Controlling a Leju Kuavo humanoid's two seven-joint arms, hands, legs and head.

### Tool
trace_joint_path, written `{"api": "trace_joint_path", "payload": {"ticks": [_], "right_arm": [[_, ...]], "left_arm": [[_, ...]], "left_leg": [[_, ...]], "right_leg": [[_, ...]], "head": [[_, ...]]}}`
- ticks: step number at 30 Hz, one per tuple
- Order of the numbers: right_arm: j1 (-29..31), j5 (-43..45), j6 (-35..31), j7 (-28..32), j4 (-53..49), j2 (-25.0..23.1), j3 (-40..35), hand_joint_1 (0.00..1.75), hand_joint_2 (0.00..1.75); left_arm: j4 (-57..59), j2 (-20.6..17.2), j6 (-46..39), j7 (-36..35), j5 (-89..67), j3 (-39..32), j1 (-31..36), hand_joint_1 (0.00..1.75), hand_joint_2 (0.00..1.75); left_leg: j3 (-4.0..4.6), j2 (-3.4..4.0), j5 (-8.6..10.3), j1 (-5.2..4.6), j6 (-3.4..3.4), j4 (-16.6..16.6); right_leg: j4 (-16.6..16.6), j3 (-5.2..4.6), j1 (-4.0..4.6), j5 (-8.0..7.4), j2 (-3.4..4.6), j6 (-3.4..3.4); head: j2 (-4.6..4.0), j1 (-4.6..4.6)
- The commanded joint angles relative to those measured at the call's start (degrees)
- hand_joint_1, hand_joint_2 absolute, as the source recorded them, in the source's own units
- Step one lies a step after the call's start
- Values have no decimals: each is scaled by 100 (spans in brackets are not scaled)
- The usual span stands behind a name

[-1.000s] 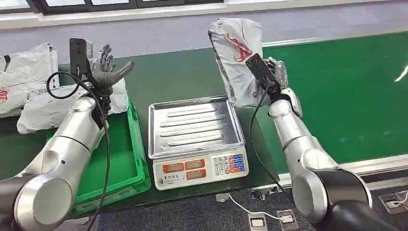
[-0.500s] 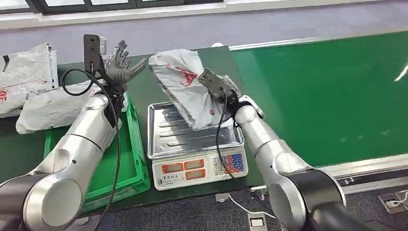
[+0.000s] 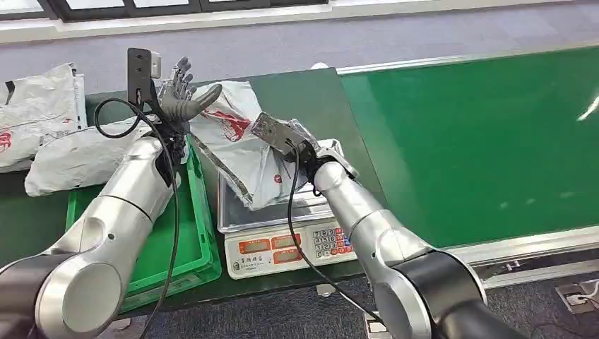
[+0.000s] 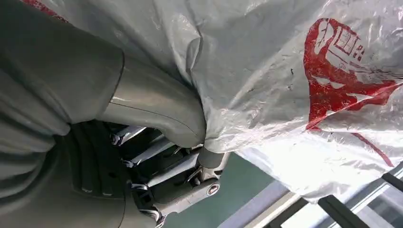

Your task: Moved the parcel from conveyor to table for the left to box.

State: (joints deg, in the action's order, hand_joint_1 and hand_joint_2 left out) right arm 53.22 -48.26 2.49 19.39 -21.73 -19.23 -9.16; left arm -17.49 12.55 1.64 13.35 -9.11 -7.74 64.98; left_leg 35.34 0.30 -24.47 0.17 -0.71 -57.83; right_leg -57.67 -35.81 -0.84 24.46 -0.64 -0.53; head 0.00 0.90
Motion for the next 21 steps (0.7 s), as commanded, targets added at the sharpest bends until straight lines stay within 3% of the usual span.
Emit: {"api": "trace_joint_path", "payload": {"ticks": [1, 10, 11, 12, 21], "right_arm": [[320, 8, 28, -19, 383, 55, -399, 175, 175], [296, 240, 60, -45, 375, 131, -528, 175, 175], [299, 259, 11, -111, 371, 145, -559, 56, 175], [291, 307, -66, -161, 358, 148, -514, 0, 175], [341, 464, -160, -296, 385, 249, -565, 0, 175]], "left_arm": [[374, -58, 8, -44, 5, 282, 318, 0, 175], [382, -86, -24, -77, 36, 311, 262, 0, 175], [383, -100, -28, -76, 34, 325, 249, 0, 175], [385, -115, -31, -82, 42, 318, 239, 0, 175], [388, -159, -49, -101, 62, 337, 174, 0, 175]], "left_leg": [[-5, -1, -6, 5, -1, -4], [-6, -2, -3, 3, 1, -1], [-14, -2, -7, 5, 1, -1], [-7, -1, -4, 3, 1, -1], [-10, -3, -4, 3, 1, 1]], "right_leg": [[0, 7, 6, 4, 4, 4], [2, 7, 6, 2, 3, 2], [5, 17, 8, 5, 5, 3], [3, 8, 7, 2, 4, 2], [4, 11, 6, 3, 2, 2]], "head": [[0, 0], [0, 0], [0, 0], [0, 0], [0, 0]]}}
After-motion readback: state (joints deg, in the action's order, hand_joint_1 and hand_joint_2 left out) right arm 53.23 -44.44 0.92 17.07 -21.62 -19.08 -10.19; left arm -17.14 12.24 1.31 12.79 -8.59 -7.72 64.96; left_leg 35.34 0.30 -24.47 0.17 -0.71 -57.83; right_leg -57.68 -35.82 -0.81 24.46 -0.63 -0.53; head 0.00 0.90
